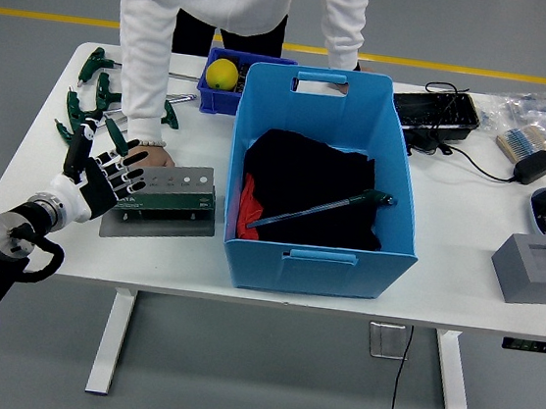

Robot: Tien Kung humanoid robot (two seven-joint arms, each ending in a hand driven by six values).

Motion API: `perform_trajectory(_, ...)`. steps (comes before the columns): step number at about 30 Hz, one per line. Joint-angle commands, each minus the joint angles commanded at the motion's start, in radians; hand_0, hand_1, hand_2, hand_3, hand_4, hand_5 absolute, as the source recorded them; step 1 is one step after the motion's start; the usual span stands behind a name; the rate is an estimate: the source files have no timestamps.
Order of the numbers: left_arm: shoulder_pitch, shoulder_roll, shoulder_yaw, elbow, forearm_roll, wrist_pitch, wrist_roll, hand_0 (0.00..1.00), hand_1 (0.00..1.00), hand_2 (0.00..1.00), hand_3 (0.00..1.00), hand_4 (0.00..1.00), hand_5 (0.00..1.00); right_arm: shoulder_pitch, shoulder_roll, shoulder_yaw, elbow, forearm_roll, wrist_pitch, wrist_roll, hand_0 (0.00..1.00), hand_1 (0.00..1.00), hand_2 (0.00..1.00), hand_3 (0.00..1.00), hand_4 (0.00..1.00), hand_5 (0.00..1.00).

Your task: Lift tool from toolbox,place it in box,lift tool from toolbox,place it in box

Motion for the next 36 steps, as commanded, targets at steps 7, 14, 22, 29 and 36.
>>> perform_trajectory(7,-0.02,0.007,0.02,-0.024,-0.061,-0.011,0.0,0.221,0.332,0.526,0.737,0.913,0.981,-0.004,0.001,0.002,0.0,-0.004,0.001,-0.002,0.679,0.666,0.721,0.567,0.793,0.674)
perform_trajectory(14,-0.011,0.03,0.0,-0.084,-0.105,-0.017,0.008,0.228,0.343,0.536,0.708,0.914,0.987,-0.008,0.0,-0.001,-0.001,0.0,0.002,-0.002,0.679,0.666,0.721,0.567,0.794,0.674)
perform_trajectory(22,-0.006,0.077,-0.028,-0.166,-0.115,0.009,0.021,0.238,0.368,0.577,0.651,0.916,0.998,-0.014,0.001,0.003,-0.001,-0.005,0.003,-0.004,0.681,0.666,0.721,0.567,0.794,0.674)
perform_trajectory(29,-0.034,0.117,-0.022,-0.226,-0.14,0.031,0.018,0.233,0.359,0.571,0.637,0.913,0.998,-0.016,0.001,0.007,-0.002,-0.009,0.004,-0.005,0.68,0.666,0.721,0.567,0.794,0.674)
perform_trajectory(36,-0.138,0.142,0.045,-0.238,-0.17,0.029,0.019,0.229,0.368,0.566,0.635,0.915,0.998,-0.009,-0.003,0.006,-0.003,-0.007,0.008,-0.005,0.681,0.666,0.721,0.568,0.795,0.674)
